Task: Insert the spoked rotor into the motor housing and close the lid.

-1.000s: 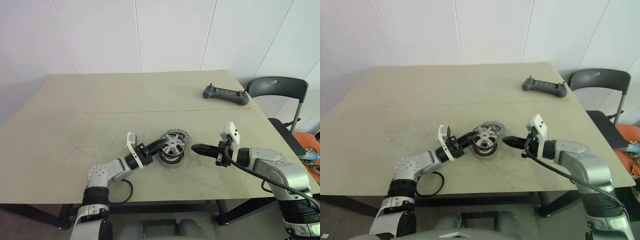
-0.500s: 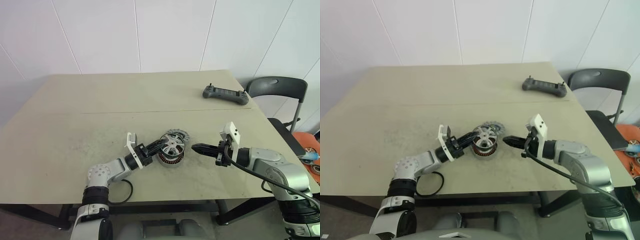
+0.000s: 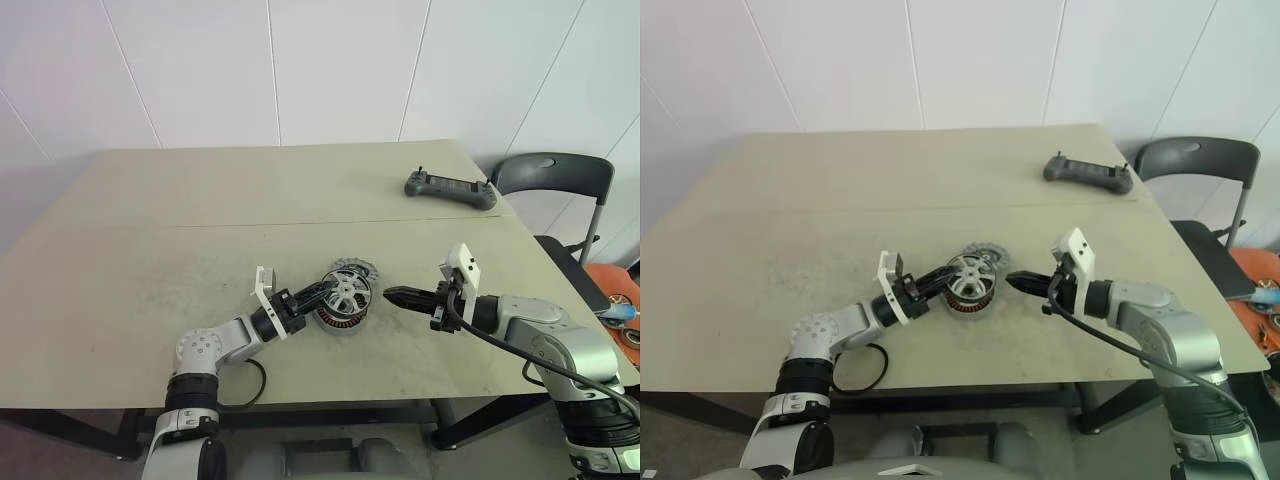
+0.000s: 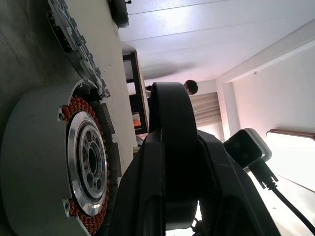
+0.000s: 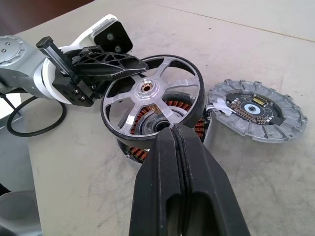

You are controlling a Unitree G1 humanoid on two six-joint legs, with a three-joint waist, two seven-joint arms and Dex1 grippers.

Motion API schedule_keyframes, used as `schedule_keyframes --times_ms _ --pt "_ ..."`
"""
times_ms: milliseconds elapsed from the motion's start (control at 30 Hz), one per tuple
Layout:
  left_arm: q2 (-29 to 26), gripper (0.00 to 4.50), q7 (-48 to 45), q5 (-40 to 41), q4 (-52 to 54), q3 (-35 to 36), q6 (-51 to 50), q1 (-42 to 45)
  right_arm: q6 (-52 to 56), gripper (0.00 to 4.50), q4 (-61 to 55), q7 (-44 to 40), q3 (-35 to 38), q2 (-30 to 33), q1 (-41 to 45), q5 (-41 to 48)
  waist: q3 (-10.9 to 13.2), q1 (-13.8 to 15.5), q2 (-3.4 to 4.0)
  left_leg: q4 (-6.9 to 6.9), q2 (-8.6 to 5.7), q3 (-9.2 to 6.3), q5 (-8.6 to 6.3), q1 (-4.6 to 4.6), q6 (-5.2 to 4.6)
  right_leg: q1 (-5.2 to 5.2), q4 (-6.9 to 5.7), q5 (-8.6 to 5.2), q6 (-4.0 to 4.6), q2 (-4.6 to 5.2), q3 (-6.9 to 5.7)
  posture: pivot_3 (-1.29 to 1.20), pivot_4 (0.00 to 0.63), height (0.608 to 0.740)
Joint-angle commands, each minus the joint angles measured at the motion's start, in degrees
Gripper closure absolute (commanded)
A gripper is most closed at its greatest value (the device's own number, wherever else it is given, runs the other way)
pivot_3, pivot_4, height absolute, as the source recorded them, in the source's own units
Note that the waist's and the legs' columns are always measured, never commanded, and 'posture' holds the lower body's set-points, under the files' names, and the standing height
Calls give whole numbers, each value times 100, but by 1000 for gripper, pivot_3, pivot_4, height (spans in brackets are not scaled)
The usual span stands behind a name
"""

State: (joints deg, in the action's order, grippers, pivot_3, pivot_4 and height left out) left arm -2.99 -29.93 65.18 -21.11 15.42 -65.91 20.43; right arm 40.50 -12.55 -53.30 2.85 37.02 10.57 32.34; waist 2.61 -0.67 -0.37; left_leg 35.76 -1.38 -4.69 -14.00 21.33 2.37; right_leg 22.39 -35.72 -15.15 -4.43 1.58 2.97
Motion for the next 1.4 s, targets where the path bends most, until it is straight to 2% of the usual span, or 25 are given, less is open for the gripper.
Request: schedule_keyframes --times_ms 33,167,200,267,533,567,633,733,933,1033,1100,1400 --pt "27 3720 -88 -10 113 62 -23 2 -135 4500 -62 4 31 -41 110 38 0 1 0 0 0 0 0 0 0 0 0 0 0 0 0 0 0 740" --pt "21 3720 -90 -42 107 56 -24 3 -152 4500 -36 15 29 -52 123 24 0 0 0 0 0 0 0 0 0 0 0 0 0 0 0 0 0 740" --pt "12 3257 -105 -72 108 39 -10 -2 -159 4500 -23 19 25 -56 130 17 0 0 0 0 0 0 0 0 0 0 0 0 0 0 0 0 0 740" --pt "8 2815 -109 -158 111 19 67 -21 -171 4500 -5 24 19 -61 140 8 0 -2 0 0 0 0 0 -1 0 -1 0 0 0 0 0 0 0 740" --pt "-70 193 -258 -334 -293 224 314 210 -198 4500 37 74 -47 -117 190 -21 -1 -3 0 6 0 0 0 -6 0 -6 -4 0 0 -1 -1 0 0 740" --pt "-83 46 -287 -362 -302 234 357 227 -194 4500 42 89 -68 -132 208 -26 -1 -4 0 10 0 0 0 -6 0 -6 -7 0 0 -1 -1 0 0 740" --pt "-147 46 -387 -479 -299 189 450 255 -186 4500 49 107 -92 -156 234 -31 -1 -8 0 17 0 0 0 -5 0 -8 -11 -1 0 -1 -1 0 0 740" --pt "-376 46 -858 -1103 -90 -379 810 85 -189 4500 54 132 -138 -193 242 -50 -2 -21 -1 22 0 0 0 -5 0 -9 -13 0 0 -2 -1 0 0 740" --pt "-464 46 -1353 -1647 41 -857 1337 -144 -192 4500 56 161 -178 -246 247 -48 -5 -8 2 23 2 0 0 -9 0 -10 -19 0 2 0 0 0 0 740" --pt "-584 46 -1602 -2054 116 -1147 1780 -203 -196 4500 56 162 -179 -245 247 -45 -6 -10 3 24 3 1 0 -11 0 -11 -21 0 2 0 0 0 0 740" --pt "-655 46 -1842 -2470 120 -1367 2451 -225 -202 4500 50 164 -180 -249 245 -42 -8 -10 7 26 3 0 0 -15 0 -13 -22 0 2 0 0 0 0 740" --pt "-875 46 -2182 -3246 285 -1601 3757 -142 -226 4500 84 177 -256 -306 282 -59 -4 -45 3 30 13 7 -2 -21 2 -11 -21 0 4 3 0 0 0 740"
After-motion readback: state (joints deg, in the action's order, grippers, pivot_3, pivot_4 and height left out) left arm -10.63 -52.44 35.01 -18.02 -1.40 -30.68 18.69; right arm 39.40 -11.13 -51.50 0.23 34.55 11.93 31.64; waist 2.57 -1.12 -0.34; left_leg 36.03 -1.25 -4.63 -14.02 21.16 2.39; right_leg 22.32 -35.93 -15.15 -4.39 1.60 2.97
